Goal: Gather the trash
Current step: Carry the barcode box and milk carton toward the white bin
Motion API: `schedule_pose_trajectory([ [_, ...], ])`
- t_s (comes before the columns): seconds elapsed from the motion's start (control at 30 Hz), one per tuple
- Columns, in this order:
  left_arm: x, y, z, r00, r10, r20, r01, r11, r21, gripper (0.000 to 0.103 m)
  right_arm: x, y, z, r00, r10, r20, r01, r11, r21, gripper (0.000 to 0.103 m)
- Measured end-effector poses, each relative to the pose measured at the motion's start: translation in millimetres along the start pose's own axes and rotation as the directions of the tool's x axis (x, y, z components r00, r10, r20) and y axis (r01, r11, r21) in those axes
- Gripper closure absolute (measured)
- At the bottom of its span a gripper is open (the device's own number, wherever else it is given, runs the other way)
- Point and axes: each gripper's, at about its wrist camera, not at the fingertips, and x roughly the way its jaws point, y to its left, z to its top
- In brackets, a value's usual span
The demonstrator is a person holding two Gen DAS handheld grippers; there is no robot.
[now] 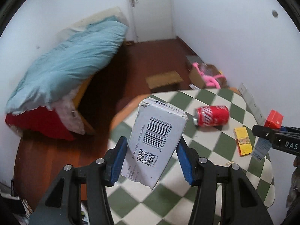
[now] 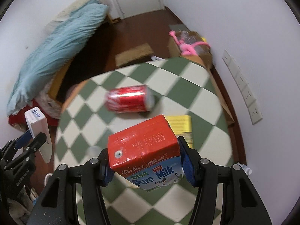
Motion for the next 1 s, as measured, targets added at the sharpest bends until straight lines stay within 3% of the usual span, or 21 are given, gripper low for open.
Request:
schedule_pose_trajectory([
  [0.3, -73, 128, -40, 0.989, 0.130, 0.066, -0.119, 0.981, -0.151, 0.053, -34, 128, -18, 0.989, 0.144, 0.042, -0.138, 0.982, -0.125, 0.042],
  [0.47, -94, 210, -83, 0.979, 0.201, 0.025, -0.189, 0.949, -0.251, 0.053, -38, 222, -47, 0.970, 0.244, 0.000, -0.238, 0.946, -0.218, 0.042],
  [0.57, -94, 260, -117, 0.978, 0.205, -0.032, -0.204, 0.919, -0.337, 0.053, -32, 285, -74, 0.954, 0.297, -0.052, -0.299, 0.914, -0.274, 0.042],
  [0.67, -79, 312, -162, 0.980, 0.163, -0.116, -0.197, 0.873, -0.446, 0.053, -16, 345, -110, 0.934, 0.333, -0.127, -0.356, 0.877, -0.324, 0.042],
  [0.83, -35, 385, -244, 0.968, 0.059, -0.245, -0.203, 0.758, -0.619, 0.053, 31, 434, -180, 0.907, 0.319, -0.275, -0.409, 0.825, -0.390, 0.042],
  [0.93, 5, 417, -288, 0.951, -0.052, -0.305, -0.187, 0.688, -0.701, 0.053, 71, 473, -221, 0.886, 0.285, -0.365, -0.426, 0.810, -0.403, 0.042],
  [1.0, 25, 427, -304, 0.943, -0.130, -0.307, -0.147, 0.664, -0.733, 0.051, 99, 495, -246, 0.870, 0.259, -0.421, -0.434, 0.807, -0.400, 0.042],
])
